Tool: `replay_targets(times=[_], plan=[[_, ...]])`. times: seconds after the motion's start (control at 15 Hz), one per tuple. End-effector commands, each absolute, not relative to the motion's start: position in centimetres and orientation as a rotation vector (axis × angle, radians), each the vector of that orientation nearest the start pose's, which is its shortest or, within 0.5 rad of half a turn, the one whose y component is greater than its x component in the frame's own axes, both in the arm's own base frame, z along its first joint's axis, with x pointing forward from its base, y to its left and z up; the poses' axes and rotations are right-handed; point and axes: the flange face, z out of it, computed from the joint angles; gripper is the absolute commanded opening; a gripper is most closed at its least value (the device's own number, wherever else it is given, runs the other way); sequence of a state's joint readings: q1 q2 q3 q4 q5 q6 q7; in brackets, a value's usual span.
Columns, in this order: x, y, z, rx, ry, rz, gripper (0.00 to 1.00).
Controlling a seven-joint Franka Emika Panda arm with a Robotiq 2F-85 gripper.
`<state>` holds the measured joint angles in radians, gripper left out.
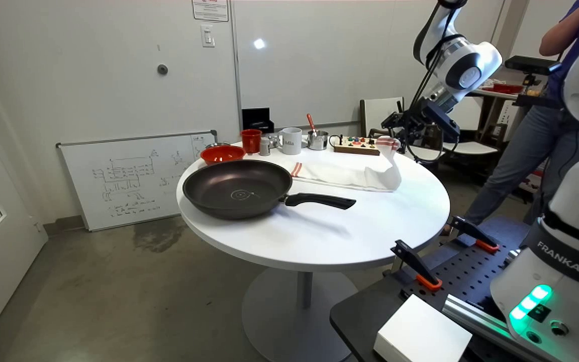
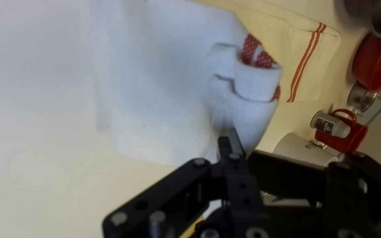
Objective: Fold the towel in half
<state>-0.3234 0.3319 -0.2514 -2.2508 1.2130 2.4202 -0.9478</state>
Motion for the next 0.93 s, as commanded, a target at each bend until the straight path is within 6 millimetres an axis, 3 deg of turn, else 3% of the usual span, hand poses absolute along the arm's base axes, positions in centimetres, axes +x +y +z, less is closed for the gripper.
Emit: replay_targets(times=[0.0, 0.87], plan=[[44.46, -28.66, 21.67, -2.428, 0.745, -0.513, 0.02], [44.40, -28.63, 21.08, -2.453, 0.772, -0.488, 0.02]])
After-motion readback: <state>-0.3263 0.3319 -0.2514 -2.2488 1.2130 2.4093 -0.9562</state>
